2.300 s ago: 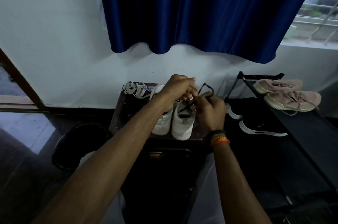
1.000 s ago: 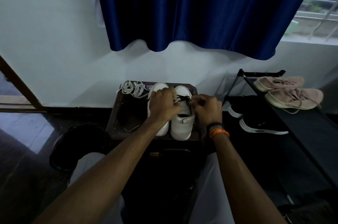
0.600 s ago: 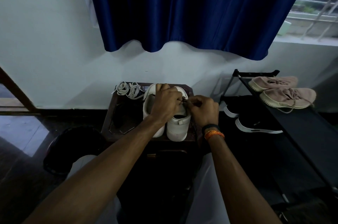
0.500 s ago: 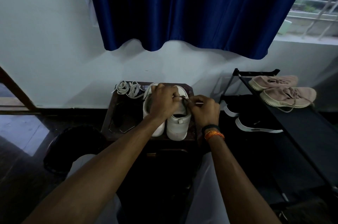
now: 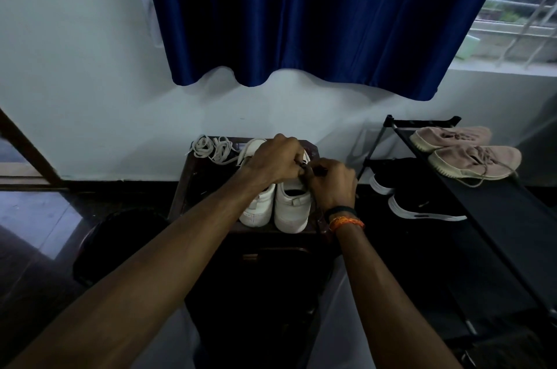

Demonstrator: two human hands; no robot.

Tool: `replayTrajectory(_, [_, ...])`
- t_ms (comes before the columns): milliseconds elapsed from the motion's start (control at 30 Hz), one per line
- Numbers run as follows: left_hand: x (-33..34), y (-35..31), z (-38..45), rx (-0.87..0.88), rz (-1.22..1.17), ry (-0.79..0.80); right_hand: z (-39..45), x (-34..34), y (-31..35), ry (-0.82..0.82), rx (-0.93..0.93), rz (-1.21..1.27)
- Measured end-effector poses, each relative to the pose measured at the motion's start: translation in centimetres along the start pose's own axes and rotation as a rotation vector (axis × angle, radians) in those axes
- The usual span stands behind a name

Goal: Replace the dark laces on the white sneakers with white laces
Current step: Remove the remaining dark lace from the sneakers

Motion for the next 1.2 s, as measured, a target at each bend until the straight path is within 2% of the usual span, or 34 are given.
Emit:
replayTrajectory(100, [-0.7,0.6,0.2,0.0,-0.058,-0.054,-0.1,0.0,-0.1,-0.016,-0.006,0.004])
replayTrajectory(200, [-1.5,2.2,-0.2,-0.046,-0.283,-0.113,-0.1,-0.1,-0.2,-0.029,-0.021,-0.006])
replayTrajectory(367, [-1.2,7.2,-1.0,-0.473,-0.82,-0.26,-0.2,0.1,-0.5,-0.032,0.004,0.01])
replayTrajectory(467, [-1.9,7.0,-0.6,-0.442,-0.657,-0.258,-0.3,0.1,-0.4,-0.046,-0.005,-0.01])
replayTrajectory(600, [-2.4,3.9,-0.9,-0.141,-0.318,-0.295,-0.3,0.2,-0.2,-0.043,-0.006,-0.025])
replayTrajectory(700, [-1.0,0.9,-1.1,0.113,-0.15,-0.155,-0.2,0.3,-0.3,-0.041,0.0,-0.034])
replayTrajectory(767, [0.2,-0.5,-1.2,0.194,0.004,-0.065,-0.1,0.3,-0.4,-0.029,0.009,-0.026])
replayTrajectory(867, [1.0,-1.3,-1.0,0.15,0.224,-0.043,0.1,0.5,-0.5,-0.013,0.013,-0.017])
replayTrajectory(933, [1.0,-1.5,-0.9,0.13,0.247,-0.064,0.1,0.5,-0.6,-0.009,0.013,-0.021])
replayTrajectory(1000, [0.9,-0.8,-0.9,0.127,0.13,-0.101,0.1,0.6,-0.7,-0.016,0.013,-0.019])
replayTrajectory(1067, [0.3,0.5,-1.1,0.057,-0.023,-0.209,0.0,0.5,-0.8,-0.027,0.022,-0.02])
replayTrajectory(1200, [-3.1,4.7,-1.9,-0.303,-0.337,-0.552,-0.3,0.3,-0.9,-0.033,0.038,0.005])
Point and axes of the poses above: each hand's wrist, its own z-axis towards the middle knuckle, its own x-axis out of the palm, y = z × x, the point moved 4 cm from there along z, towards the middle knuckle, and after that the axes turned 3 degrees about -x, right-handed, at the moved point
